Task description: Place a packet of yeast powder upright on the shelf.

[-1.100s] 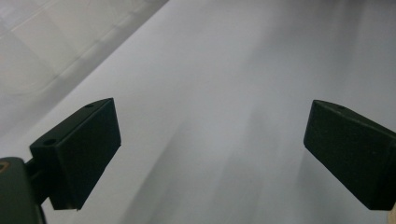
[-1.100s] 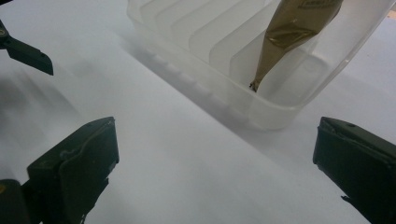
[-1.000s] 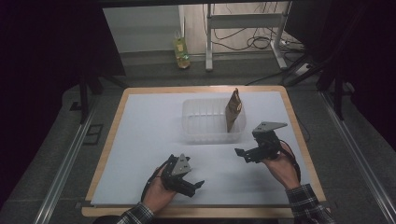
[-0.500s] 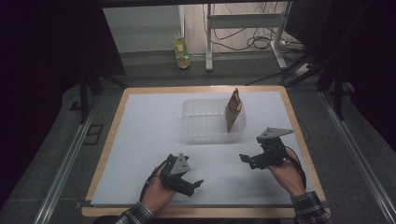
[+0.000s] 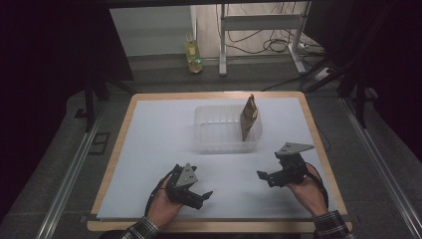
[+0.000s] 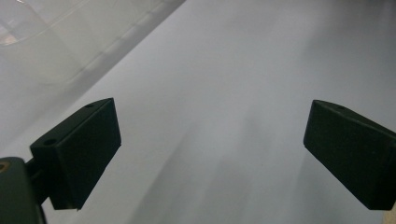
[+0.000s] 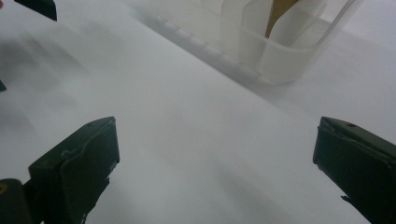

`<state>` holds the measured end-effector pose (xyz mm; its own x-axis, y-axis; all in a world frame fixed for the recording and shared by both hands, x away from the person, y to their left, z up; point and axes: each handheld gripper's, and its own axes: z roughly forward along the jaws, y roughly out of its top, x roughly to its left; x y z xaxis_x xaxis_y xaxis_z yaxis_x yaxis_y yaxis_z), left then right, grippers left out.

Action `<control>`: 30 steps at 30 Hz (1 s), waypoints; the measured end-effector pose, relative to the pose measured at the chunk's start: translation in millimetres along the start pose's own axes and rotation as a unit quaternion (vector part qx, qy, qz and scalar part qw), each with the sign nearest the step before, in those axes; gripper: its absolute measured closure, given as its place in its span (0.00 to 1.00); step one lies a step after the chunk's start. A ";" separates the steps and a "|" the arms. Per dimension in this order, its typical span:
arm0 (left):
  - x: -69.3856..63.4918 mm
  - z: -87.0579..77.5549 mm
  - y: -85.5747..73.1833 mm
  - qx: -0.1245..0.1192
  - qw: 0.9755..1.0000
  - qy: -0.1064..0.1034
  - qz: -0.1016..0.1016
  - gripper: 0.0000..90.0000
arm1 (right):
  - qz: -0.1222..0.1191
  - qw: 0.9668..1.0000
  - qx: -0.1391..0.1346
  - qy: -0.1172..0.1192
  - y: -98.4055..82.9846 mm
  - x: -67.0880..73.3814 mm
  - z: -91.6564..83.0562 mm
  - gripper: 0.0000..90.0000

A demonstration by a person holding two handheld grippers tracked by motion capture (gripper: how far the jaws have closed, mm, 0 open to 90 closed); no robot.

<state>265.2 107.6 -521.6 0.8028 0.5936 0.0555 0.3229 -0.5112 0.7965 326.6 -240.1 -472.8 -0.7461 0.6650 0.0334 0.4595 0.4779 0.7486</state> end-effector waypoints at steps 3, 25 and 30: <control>0.6 -2.2 -1.8 0.000 1.000 0.002 -0.003 0.04 | -0.002 1.000 0.005 0.000 -3.3 1.8 0.6 0.01; 5.0 -9.4 -8.2 0.002 1.000 0.012 -0.007 0.05 | 0.005 1.000 -0.005 -0.009 -21.0 0.5 -18.0 0.01; 4.6 -8.5 -8.5 0.004 1.000 0.014 -0.006 0.05 | 0.006 1.000 -0.005 -0.015 -26.5 -1.7 -22.8 0.01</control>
<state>261.9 120.0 -523.0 0.7846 0.6167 0.0636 0.3361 -0.5093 0.7923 304.7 -267.0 -477.6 -0.7256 0.6878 0.0230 0.4632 0.4634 0.7555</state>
